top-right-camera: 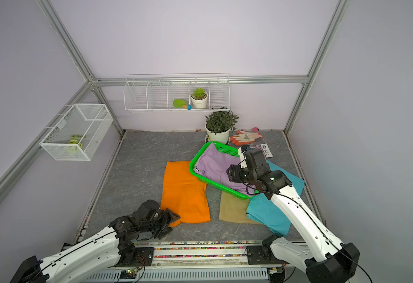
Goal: Put the folded long pants in the basket
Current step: Move the long pant to the center of the board.
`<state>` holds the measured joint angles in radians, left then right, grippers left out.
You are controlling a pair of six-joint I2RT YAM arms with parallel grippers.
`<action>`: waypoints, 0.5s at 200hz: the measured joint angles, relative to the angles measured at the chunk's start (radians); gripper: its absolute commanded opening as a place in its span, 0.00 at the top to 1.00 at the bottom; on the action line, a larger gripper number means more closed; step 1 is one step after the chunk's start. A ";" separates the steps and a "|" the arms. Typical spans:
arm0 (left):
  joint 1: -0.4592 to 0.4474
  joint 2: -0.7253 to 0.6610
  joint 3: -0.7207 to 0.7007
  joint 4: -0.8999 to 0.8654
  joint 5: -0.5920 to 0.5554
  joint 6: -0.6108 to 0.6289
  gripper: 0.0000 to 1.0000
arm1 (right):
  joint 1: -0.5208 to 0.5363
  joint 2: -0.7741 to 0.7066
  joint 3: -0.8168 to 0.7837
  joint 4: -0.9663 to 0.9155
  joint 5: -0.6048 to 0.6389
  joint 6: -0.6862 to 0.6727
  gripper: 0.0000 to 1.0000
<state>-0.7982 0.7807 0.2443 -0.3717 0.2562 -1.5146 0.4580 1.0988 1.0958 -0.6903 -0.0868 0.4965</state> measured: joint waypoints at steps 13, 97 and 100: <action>0.020 0.006 0.000 0.007 -0.028 0.007 0.41 | 0.000 -0.010 -0.005 0.000 0.000 0.000 0.36; 0.579 0.106 0.125 -0.107 0.006 0.311 1.00 | 0.000 -0.048 -0.039 0.000 -0.008 -0.001 0.41; 0.605 0.122 0.137 -0.108 0.018 0.329 1.00 | 0.000 -0.048 -0.040 0.000 -0.011 0.000 0.41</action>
<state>-0.1936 0.9031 0.3809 -0.4801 0.2737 -1.1854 0.4580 1.0512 1.0554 -0.6903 -0.0975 0.4961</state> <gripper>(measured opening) 0.066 0.593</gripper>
